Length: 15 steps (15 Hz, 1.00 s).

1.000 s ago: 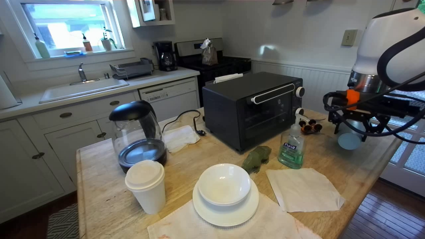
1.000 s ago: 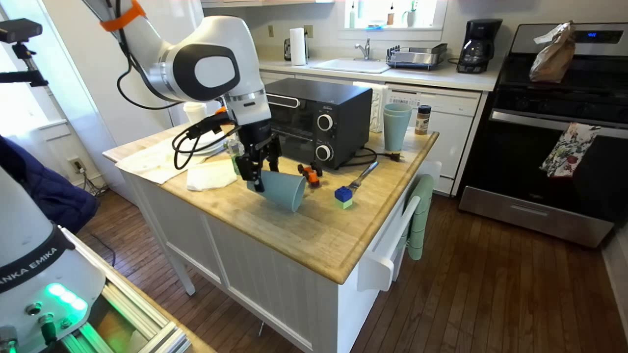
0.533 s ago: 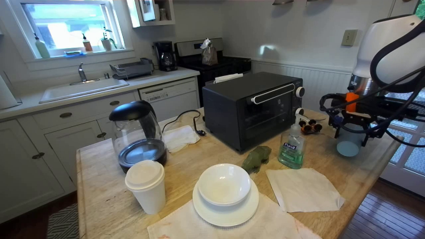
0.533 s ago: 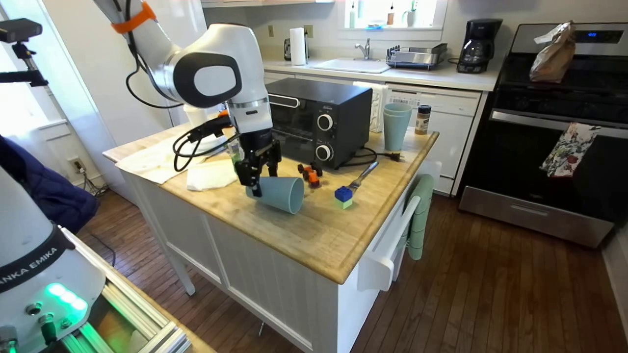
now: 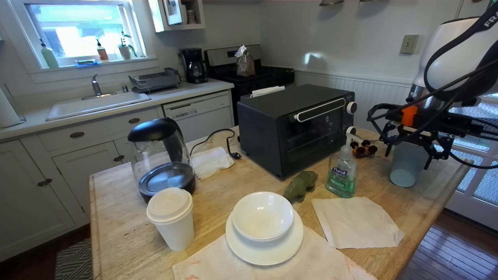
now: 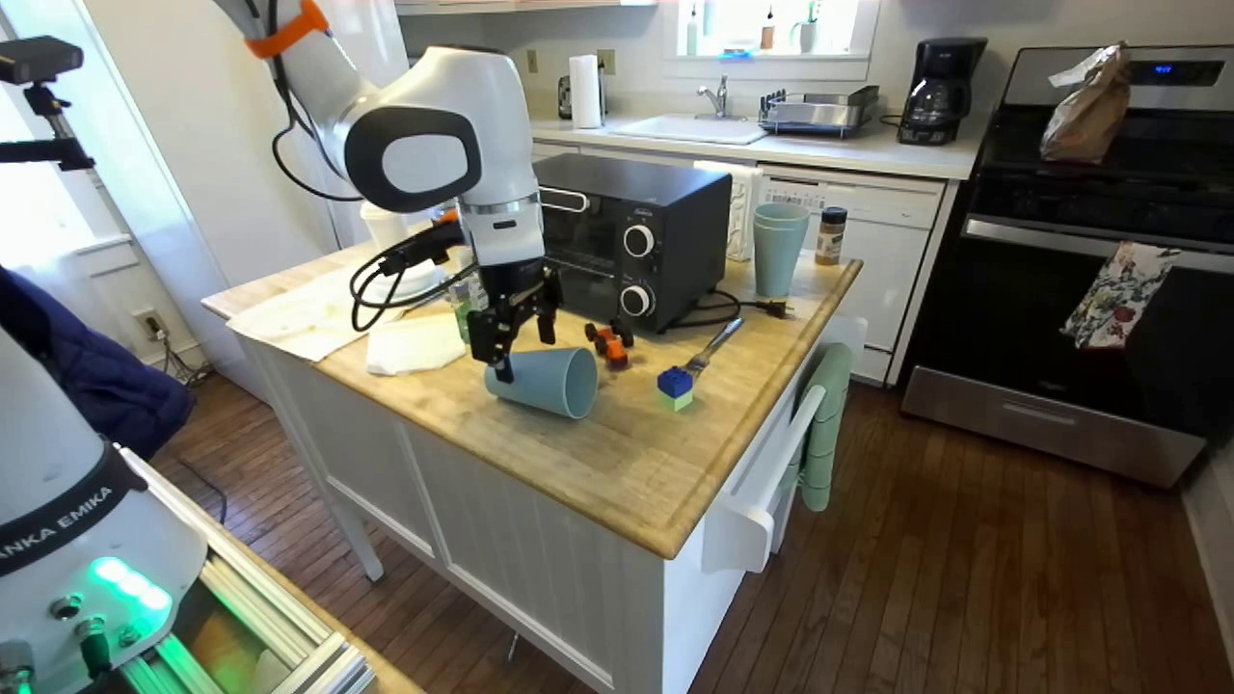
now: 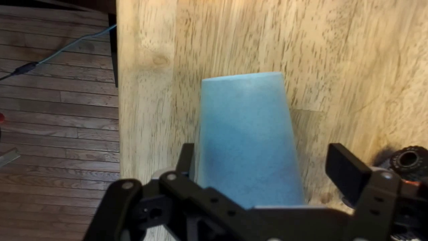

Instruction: Put the cup on top of the oven

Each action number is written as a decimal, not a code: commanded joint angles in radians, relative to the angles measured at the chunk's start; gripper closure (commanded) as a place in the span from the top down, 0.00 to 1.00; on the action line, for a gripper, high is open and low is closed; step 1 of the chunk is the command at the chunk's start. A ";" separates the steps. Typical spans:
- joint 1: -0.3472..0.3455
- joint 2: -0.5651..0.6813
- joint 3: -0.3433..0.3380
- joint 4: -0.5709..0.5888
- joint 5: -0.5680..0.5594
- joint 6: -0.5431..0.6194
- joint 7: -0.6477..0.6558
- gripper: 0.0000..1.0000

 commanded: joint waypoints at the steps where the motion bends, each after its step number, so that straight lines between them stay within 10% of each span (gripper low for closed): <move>1: -0.002 0.006 0.000 0.029 0.066 -0.008 -0.050 1.00; 15: -0.102 0.009 -0.076 0.197 0.277 -0.210 -0.179 1.00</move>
